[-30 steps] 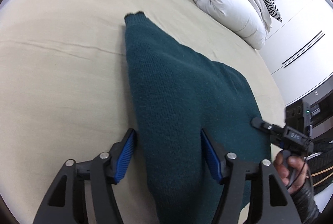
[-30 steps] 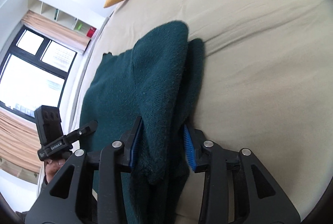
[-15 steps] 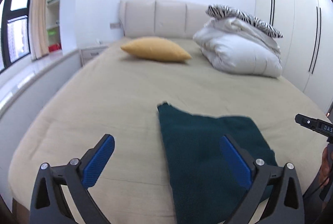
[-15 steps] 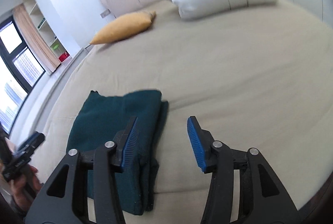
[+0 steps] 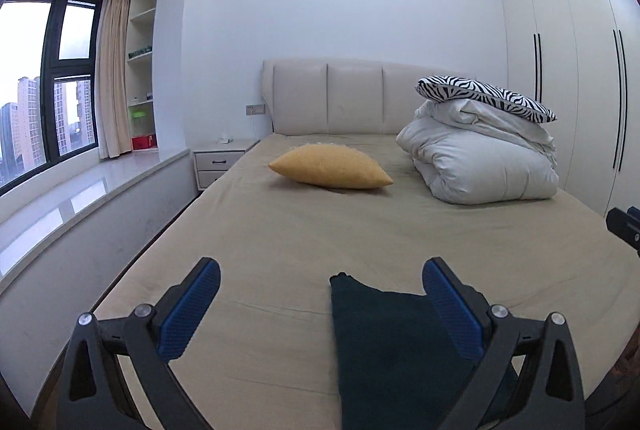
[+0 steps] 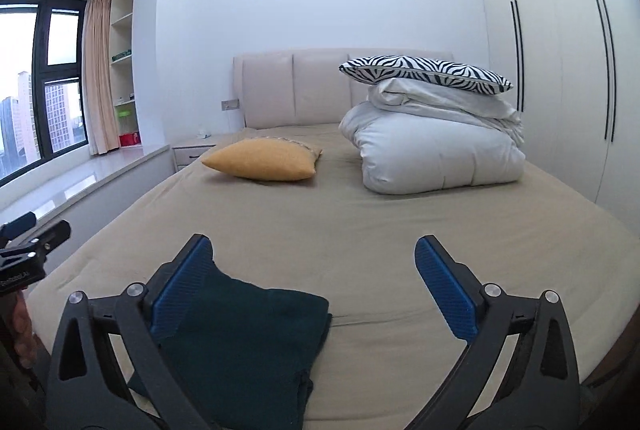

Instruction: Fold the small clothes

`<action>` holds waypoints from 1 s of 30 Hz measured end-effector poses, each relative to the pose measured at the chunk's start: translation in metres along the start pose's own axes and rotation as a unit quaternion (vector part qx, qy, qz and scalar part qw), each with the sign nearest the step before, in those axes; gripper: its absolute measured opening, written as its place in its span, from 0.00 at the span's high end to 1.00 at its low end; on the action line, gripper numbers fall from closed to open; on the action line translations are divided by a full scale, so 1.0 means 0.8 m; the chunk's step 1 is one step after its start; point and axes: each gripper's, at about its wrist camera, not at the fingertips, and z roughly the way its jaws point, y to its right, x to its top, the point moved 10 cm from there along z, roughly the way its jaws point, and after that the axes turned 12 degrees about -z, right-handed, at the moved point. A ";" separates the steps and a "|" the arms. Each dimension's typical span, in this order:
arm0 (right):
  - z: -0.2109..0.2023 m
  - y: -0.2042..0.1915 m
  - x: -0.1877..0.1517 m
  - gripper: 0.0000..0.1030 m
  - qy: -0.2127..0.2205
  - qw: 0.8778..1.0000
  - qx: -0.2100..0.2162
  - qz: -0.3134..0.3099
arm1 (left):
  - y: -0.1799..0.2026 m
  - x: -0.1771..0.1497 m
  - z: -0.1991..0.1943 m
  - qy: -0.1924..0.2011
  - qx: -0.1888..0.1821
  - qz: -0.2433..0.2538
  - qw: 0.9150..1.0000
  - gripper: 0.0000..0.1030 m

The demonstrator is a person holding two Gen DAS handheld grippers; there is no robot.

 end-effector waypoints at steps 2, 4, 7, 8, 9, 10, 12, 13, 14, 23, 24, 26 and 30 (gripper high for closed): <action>-0.008 -0.009 0.007 0.00 -0.002 1.000 0.006 0.006 | 0.005 -0.006 0.000 -0.008 -0.002 0.007 1.000 0.00; -0.011 -0.014 0.007 0.00 -0.012 1.000 0.013 0.014 | 0.010 -0.018 0.003 -0.029 -0.004 0.011 1.000 0.00; -0.002 -0.024 -0.005 0.00 -0.041 0.999 0.015 0.016 | 0.013 -0.040 0.016 -0.055 0.013 0.018 0.998 0.00; 0.002 -0.026 -0.013 0.00 -0.052 0.998 0.014 0.017 | 0.012 -0.047 0.017 -0.055 0.024 0.021 0.998 0.00; 0.007 -0.029 -0.021 0.00 -0.062 0.998 0.015 0.019 | 0.010 -0.054 0.019 -0.056 0.039 0.026 0.997 0.00; 0.017 -0.032 -0.032 0.00 -0.073 0.997 0.018 0.024 | 0.007 -0.061 0.020 -0.057 0.053 0.030 0.997 0.00; 0.034 -0.037 -0.058 0.00 -0.101 0.994 0.017 0.032 | -0.001 -0.079 0.026 -0.066 0.081 0.037 0.994 0.00; 0.043 -0.037 -0.075 0.00 -0.116 0.992 0.015 0.036 | -0.003 -0.089 0.032 -0.078 0.084 0.038 0.993 0.00; 0.049 -0.038 -0.088 0.00 -0.130 0.991 0.013 0.040 | -0.004 -0.104 0.040 -0.105 0.083 0.037 0.990 0.00; 0.100 -0.061 -0.207 0.00 -0.249 0.967 0.014 0.041 | -0.019 -0.208 0.075 -0.237 0.079 0.008 0.968 0.00; 0.104 -0.063 -0.214 0.00 -0.257 0.965 0.016 0.040 | -0.020 -0.216 0.076 -0.245 0.078 0.007 0.966 0.00; 0.112 -0.068 -0.233 0.00 -0.275 0.961 0.017 0.038 | -0.020 -0.230 0.078 -0.259 0.077 0.003 0.963 0.00; 0.120 -0.077 -0.257 0.00 -0.291 0.956 0.023 0.036 | -0.021 -0.244 0.078 -0.269 0.081 0.006 0.960 0.00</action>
